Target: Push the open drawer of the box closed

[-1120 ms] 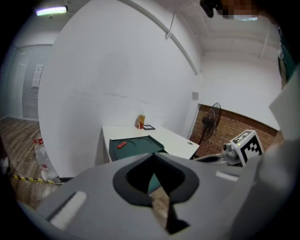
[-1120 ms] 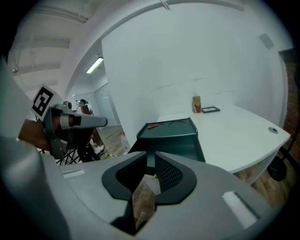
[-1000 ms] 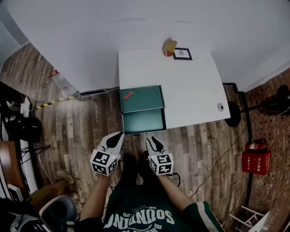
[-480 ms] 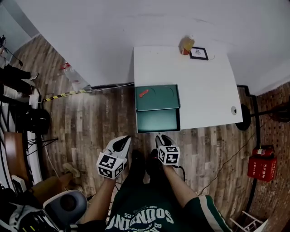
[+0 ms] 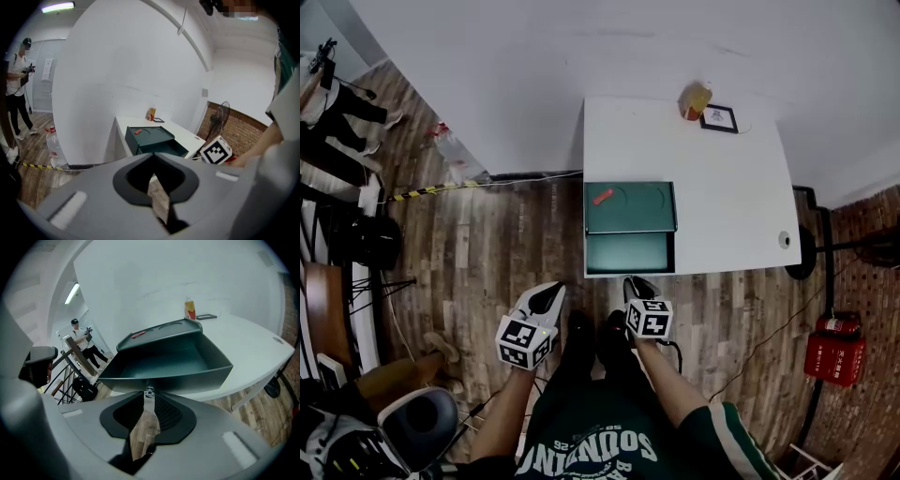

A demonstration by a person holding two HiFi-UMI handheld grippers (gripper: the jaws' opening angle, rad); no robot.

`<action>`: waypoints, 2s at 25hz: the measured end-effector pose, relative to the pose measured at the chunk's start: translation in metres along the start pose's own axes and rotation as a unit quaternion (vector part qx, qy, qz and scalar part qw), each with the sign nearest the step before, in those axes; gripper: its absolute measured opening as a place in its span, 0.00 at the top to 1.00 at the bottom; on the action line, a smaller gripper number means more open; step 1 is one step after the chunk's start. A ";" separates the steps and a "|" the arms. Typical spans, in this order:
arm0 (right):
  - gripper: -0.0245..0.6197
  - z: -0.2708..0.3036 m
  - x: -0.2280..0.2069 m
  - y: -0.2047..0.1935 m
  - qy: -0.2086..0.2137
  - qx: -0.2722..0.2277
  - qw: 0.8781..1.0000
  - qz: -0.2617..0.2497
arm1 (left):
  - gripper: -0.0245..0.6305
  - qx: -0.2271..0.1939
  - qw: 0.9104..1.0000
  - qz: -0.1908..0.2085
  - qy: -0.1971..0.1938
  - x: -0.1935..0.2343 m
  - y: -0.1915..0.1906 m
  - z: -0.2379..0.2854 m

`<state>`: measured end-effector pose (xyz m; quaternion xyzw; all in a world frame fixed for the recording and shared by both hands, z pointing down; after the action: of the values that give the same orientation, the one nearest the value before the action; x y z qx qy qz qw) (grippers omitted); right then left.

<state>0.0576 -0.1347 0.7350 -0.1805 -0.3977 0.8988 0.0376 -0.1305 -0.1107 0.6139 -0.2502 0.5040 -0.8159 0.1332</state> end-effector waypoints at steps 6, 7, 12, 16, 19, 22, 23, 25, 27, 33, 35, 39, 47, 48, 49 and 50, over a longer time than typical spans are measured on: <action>0.85 0.015 -0.002 0.014 0.006 0.000 1.000 -0.015 | 0.88 0.003 1.000 -0.005 0.006 0.006 -0.002 0.002; 0.85 0.016 -0.004 0.018 0.005 -0.001 1.000 -0.017 | 0.88 0.003 1.000 -0.006 0.007 0.006 -0.002 0.003; 0.85 0.032 -0.004 0.035 0.006 -0.005 1.000 -0.015 | 0.88 0.005 1.000 -0.012 0.018 0.015 -0.002 0.001; 0.85 0.048 -0.007 0.050 0.007 -0.007 1.000 -0.015 | 0.88 0.007 1.000 -0.017 0.024 0.020 -0.004 0.001; 0.85 0.061 -0.008 0.064 0.008 -0.008 1.000 -0.016 | 0.88 0.010 0.999 -0.020 0.026 0.024 -0.005 0.002; 0.85 0.072 -0.010 0.074 0.008 -0.010 1.000 -0.014 | 0.88 0.015 0.999 -0.023 0.026 0.026 -0.006 0.006; 0.85 0.075 -0.010 0.077 0.008 -0.010 1.000 -0.012 | 0.88 0.016 0.999 -0.023 0.026 0.027 -0.006 0.007; 0.85 0.079 -0.010 0.080 0.009 -0.011 1.000 -0.010 | 0.88 0.017 0.999 -0.023 0.025 0.027 -0.006 0.010; 0.85 0.081 -0.011 0.082 0.011 -0.013 1.000 -0.010 | 0.88 0.018 0.999 -0.023 0.023 0.026 -0.005 0.012; 0.85 0.067 -0.009 0.072 0.015 -0.011 1.000 -0.010 | 0.88 0.016 1.000 -0.018 0.016 0.025 -0.001 0.019; 0.85 0.053 -0.009 0.063 0.014 -0.005 1.000 -0.011 | 0.88 0.014 1.000 -0.016 0.012 0.024 0.001 0.023; 0.96 0.021 -0.014 0.069 0.010 -0.021 1.000 -0.009 | 0.88 0.005 1.000 -0.003 -0.002 0.021 0.016 0.036; 0.96 -0.047 -0.020 0.141 0.004 -0.137 0.987 -0.078 | 0.88 -0.030 0.999 0.027 -0.031 0.001 0.055 0.052; 0.96 -0.053 -0.020 0.146 0.004 -0.147 0.986 -0.084 | 0.88 -0.034 0.998 0.030 -0.033 -0.002 0.059 0.054; 0.96 -0.058 -0.020 0.150 0.003 -0.156 0.984 -0.088 | 0.88 -0.036 0.998 0.033 -0.035 -0.004 0.062 0.055; 0.96 -0.063 -0.021 0.153 0.002 -0.163 0.982 -0.091 | 0.88 -0.038 0.998 0.035 -0.038 -0.006 0.065 0.056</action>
<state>0.1111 -0.1990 0.5908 -0.1489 -0.5533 0.8146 0.0898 -0.0971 -0.1797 0.5752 -0.2680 0.5376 -0.7809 0.1711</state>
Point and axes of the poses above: the fingertips, and each gripper's own axes: z forward along the fingers, x to its left, y out of its top, the point moved 1 cm from there along -z, backward along the fingers, and after that the axes turned 8 degrees about -x, right-handed, at the moved point
